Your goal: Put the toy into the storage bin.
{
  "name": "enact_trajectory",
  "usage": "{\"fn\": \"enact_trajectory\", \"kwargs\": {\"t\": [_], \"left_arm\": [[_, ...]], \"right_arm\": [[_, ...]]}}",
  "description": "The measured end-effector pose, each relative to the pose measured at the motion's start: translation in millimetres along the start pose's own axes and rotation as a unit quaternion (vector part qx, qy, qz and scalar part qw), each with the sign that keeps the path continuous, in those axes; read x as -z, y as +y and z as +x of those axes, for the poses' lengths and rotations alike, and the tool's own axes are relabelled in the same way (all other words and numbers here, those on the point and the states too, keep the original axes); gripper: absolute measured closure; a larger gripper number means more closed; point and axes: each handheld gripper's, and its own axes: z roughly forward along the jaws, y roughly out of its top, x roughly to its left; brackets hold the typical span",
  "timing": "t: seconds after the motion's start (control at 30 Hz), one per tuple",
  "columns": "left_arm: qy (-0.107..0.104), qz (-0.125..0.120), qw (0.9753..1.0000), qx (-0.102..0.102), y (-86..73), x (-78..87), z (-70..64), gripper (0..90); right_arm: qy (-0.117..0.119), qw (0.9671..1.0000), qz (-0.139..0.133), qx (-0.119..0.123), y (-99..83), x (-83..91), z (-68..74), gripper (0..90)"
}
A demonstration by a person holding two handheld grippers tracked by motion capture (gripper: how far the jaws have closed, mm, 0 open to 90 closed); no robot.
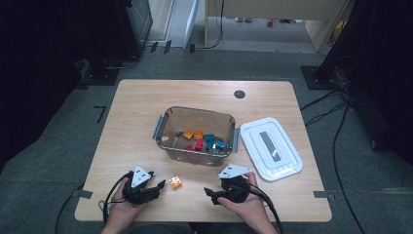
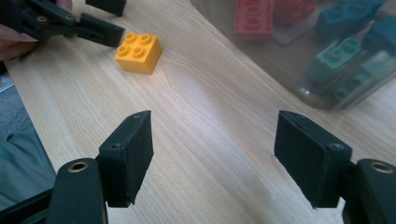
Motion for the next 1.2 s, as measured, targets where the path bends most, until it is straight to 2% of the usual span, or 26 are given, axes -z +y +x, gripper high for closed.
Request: {"fn": "enact_trajectory", "kwargs": {"t": [0.03,0.1,0.13,0.23,0.33,0.43,0.53,0.6,0.73,0.87,0.97,1.07,1.2], "left_arm": [[-0.002,0.000,1.0000,0.003,1.8,-1.6,-3.4,47.7],[-0.026,-0.004,0.9996,0.009,5.8,-6.3,-14.0,48.6],[-0.037,-0.007,0.9993,0.004,7.5,-9.1,-21.3,48.6],[-0.049,-0.007,0.9987,-0.015,10.3,-13.6,-35.8,46.3],[-0.044,-0.002,0.9982,-0.039,10.3,-14.2,-43.3,41.0],[-0.036,0.000,0.9990,-0.027,6.2,-9.3,-31.2,36.7],[-0.021,0.000,0.9997,-0.011,-0.7,-2.2,-11.6,31.8],[-0.007,-0.001,0.9999,-0.010,-6.5,3.0,-0.9,28.9],[0.009,-0.004,0.9999,0.002,-14.9,10.7,18.3,24.2],[0.027,-0.002,0.9995,0.018,-17.3,13.7,35.9,21.2],[0.037,0.001,0.9989,0.028,-18.4,15.2,43.9,18.7],[0.045,0.003,0.9984,0.035,-18.0,14.6,45.8,16.2],[0.047,0.004,0.9983,0.035,-17.6,13.9,45.3,14.5]], "right_arm": [[0.002,1.0000,0.002,0.000,-0.8,-1.9,0.4,28.7],[0.004,1.0000,0.005,0.000,-2.3,-4.8,1.2,28.7],[0.004,1.0000,0.006,0.001,-3.6,-7.2,2.2,28.8],[0.007,0.9999,0.011,0.001,-6.7,-13.3,5.2,28.8],[0.007,0.9999,0.013,-0.007,-9.5,-21.7,9.6,28.6],[0.008,0.9999,0.011,-0.011,-8.0,-30.2,16.5,28.6],[0.005,0.9999,0.000,-0.016,-3.8,-37.1,22.6,28.6],[-0.003,0.9998,-0.004,-0.017,-1.3,-43.0,27.5,28.1],[-0.019,0.9989,-0.015,-0.039,2.3,-56.6,38.9,27.3],[-0.043,0.9983,-0.013,-0.039,7.7,-66.3,47.1,27.5],[-0.047,0.9978,-0.013,-0.044,11.0,-71.7,50.7,28.1],[-0.055,0.9976,-0.010,-0.041,12.3,-76.8,52.4,31.4],[-0.078,0.9968,-0.006,-0.014,12.0,-79.8,54.3,40.3]]}}
